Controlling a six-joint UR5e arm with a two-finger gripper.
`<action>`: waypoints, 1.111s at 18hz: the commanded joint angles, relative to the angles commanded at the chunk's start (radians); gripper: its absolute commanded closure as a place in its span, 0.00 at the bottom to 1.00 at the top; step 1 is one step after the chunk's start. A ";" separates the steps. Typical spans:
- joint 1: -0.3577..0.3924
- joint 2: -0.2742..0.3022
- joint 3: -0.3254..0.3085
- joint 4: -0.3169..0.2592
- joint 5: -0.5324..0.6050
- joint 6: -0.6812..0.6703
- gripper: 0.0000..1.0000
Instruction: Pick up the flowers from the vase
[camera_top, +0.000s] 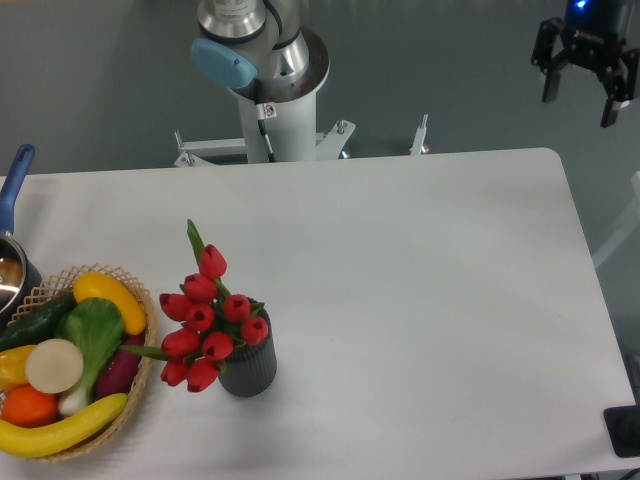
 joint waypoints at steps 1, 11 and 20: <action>-0.002 0.000 -0.002 0.002 0.003 0.000 0.00; -0.015 0.028 -0.080 0.026 -0.081 -0.154 0.00; -0.087 0.028 -0.150 0.169 -0.305 -0.714 0.00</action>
